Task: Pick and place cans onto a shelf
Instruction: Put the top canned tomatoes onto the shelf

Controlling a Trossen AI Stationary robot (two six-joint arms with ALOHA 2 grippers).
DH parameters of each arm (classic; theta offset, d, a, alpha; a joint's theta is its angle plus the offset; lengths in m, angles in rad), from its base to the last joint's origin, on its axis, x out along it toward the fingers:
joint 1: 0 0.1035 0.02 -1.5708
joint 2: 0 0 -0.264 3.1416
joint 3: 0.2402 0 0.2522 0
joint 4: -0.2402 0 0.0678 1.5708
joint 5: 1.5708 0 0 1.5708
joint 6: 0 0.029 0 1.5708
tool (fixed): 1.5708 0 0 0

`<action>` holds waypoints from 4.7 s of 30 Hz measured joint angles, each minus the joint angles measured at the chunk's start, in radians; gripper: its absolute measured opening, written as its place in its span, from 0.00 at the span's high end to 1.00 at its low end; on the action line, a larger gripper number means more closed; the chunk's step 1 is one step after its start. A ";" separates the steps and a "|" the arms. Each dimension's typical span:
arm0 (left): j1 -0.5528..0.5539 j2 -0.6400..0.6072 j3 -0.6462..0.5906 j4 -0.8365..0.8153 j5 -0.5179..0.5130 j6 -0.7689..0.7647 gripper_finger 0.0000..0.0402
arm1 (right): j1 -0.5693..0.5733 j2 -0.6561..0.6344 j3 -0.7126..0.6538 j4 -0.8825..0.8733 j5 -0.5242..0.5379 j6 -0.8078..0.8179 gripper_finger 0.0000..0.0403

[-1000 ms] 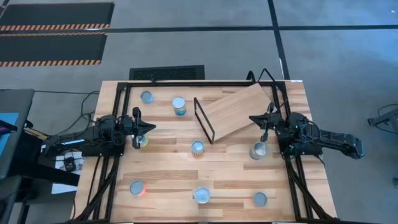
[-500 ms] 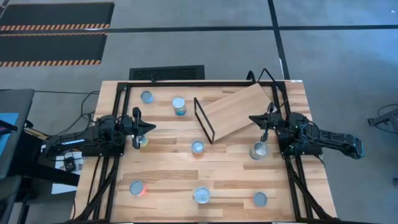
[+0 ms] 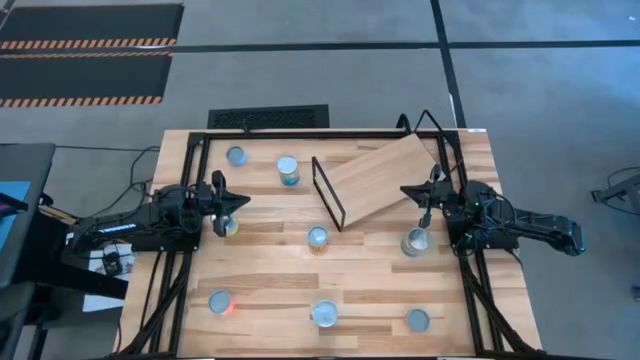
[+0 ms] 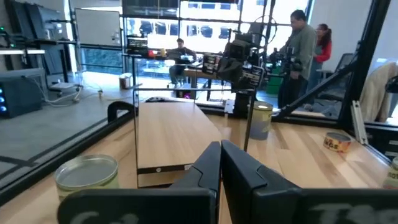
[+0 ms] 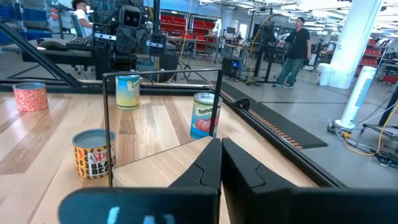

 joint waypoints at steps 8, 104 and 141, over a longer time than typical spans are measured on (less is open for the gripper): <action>-0.001 0.019 0.036 0.088 0.042 0.008 1.00 | 0.000 0.000 0.000 0.000 0.000 0.000 0.93; 0.245 1.400 1.057 -0.482 -0.208 0.724 1.00 | 0.001 0.000 0.000 0.005 0.001 0.000 0.93; 0.140 1.940 1.916 -0.797 0.159 0.752 1.00 | 0.001 0.003 0.000 0.005 0.001 0.000 0.93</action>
